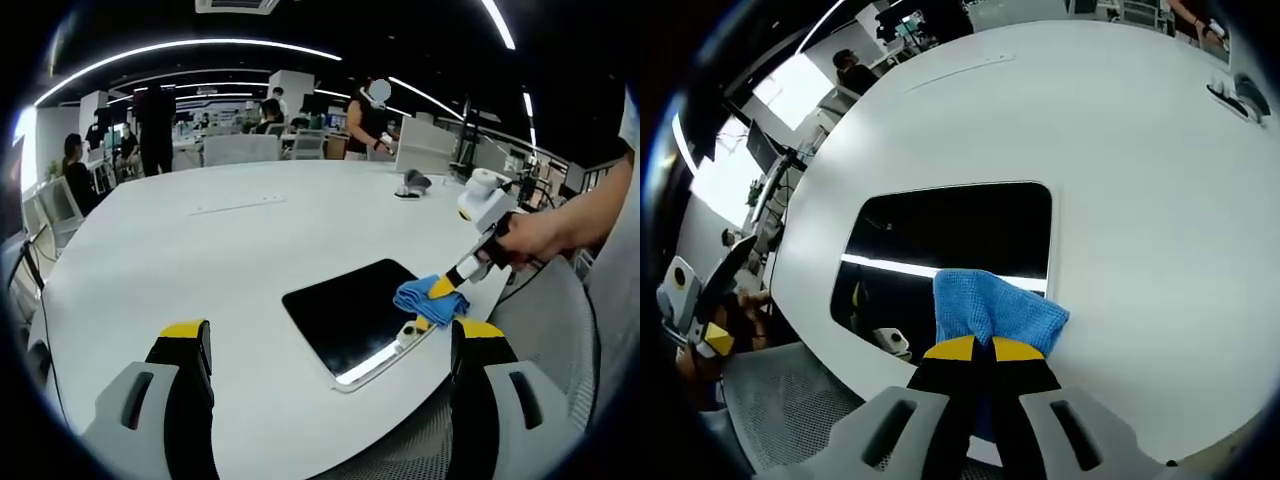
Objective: Wipe the mirror surface with the cleaning cloth until all visible marks leave the cleaned area.
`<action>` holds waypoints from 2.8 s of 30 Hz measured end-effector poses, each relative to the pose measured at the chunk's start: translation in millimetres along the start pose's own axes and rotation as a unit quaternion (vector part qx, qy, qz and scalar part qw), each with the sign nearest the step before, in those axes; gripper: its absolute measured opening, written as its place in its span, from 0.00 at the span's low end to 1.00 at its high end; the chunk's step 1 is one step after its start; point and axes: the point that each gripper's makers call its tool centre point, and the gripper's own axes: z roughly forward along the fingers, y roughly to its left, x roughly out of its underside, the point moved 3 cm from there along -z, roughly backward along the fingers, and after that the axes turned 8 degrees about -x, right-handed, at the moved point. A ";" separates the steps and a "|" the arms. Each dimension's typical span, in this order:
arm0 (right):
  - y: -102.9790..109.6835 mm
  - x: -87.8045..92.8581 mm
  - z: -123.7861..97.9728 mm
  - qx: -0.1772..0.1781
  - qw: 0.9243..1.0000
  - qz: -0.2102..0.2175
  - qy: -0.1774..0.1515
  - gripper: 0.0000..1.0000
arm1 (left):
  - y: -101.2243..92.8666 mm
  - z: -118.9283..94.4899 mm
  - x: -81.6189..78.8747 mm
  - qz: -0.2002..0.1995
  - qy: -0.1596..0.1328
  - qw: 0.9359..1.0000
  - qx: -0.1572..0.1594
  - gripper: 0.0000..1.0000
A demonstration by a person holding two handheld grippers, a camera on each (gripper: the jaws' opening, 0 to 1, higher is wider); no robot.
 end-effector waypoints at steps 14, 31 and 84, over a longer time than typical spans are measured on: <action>-6.1 -24.4 7.9 0.008 1.000 -0.019 -0.004 0.00 | 0.7 -0.7 -2.4 -0.002 -0.007 1.000 -0.002 0.99; -15.2 -50.5 16.6 0.018 0.999 -0.032 -0.002 0.00 | 3.8 -0.3 0.5 -0.001 0.000 1.000 -0.012 0.99; -36.7 -93.1 -27.6 0.026 0.998 -0.026 -0.055 0.00 | -2.3 1.3 5.0 0.001 0.016 1.000 -0.003 0.99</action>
